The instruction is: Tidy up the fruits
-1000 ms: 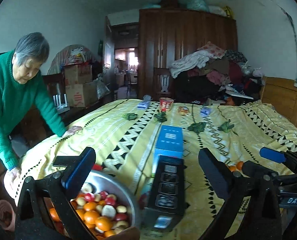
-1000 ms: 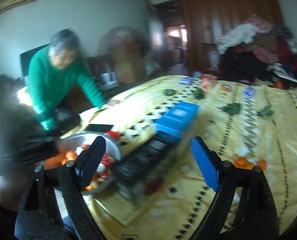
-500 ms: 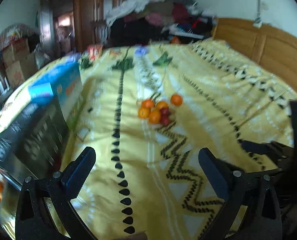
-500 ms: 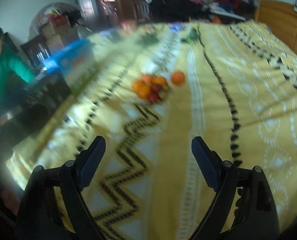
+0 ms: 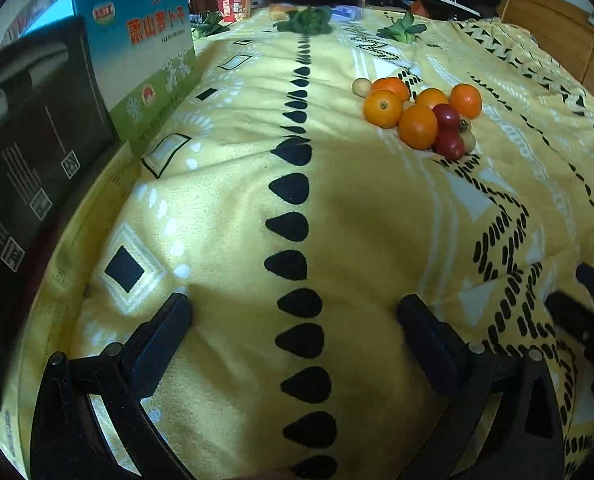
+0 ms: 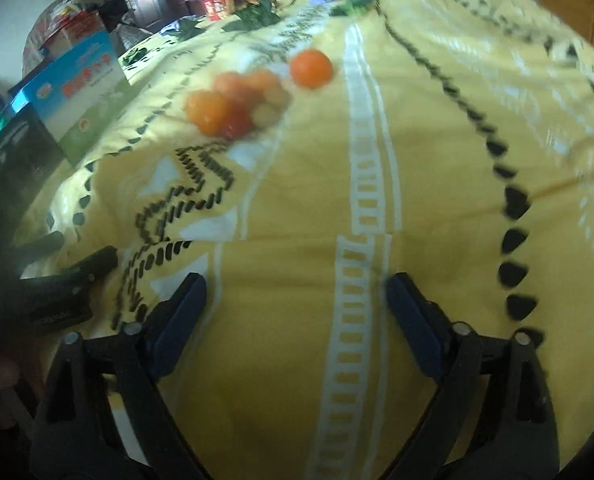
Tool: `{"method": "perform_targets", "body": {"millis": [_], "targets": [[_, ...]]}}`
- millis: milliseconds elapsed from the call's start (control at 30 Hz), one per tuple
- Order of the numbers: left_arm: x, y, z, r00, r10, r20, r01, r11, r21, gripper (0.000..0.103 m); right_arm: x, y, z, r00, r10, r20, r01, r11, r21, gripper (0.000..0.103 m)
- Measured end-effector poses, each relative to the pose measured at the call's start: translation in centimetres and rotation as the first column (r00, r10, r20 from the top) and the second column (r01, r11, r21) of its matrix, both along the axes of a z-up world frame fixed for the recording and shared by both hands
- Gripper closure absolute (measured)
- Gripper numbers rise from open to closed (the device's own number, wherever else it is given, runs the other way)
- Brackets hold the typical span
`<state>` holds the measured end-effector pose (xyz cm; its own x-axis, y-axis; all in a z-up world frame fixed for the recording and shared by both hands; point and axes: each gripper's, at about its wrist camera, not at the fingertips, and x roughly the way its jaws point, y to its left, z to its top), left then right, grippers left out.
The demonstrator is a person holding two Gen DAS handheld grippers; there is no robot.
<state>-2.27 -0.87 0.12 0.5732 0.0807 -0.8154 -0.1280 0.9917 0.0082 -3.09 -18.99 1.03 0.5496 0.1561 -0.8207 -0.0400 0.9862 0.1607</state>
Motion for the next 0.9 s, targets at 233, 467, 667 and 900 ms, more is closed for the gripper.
{"method": "perform_targets", "body": {"millis": [233, 467, 667, 900], "targets": [[-0.38, -0.07, 0.21, 1.000, 0.000, 0.022, 0.000, 1.000, -0.012, 0.000, -0.32, 0.59, -0.29, 1.000, 0.015, -0.003, -0.016, 0.998, -0.057, 0.000], [0.00, 0.18, 0.10, 1.000, 0.000, 0.023, 0.001, 1.000, -0.025, 0.000, 0.07, 0.83, -0.43, 1.000, 0.016, -0.008, -0.016, 0.997, -0.074, 0.000], [-0.06, 0.13, 0.10, 1.000, 0.000, 0.023, 0.001, 1.000, -0.023, 0.000, 0.22, 0.92, -0.48, 1.000, 0.016, -0.009, -0.016, 0.997, -0.080, 0.000], [-0.07, 0.11, 0.07, 1.000, 0.000, 0.023, 0.000, 1.000, -0.024, 0.000, 0.15, 0.93, -0.47, 1.000, 0.016, -0.009, -0.016, 0.997, -0.080, 0.000]]}}
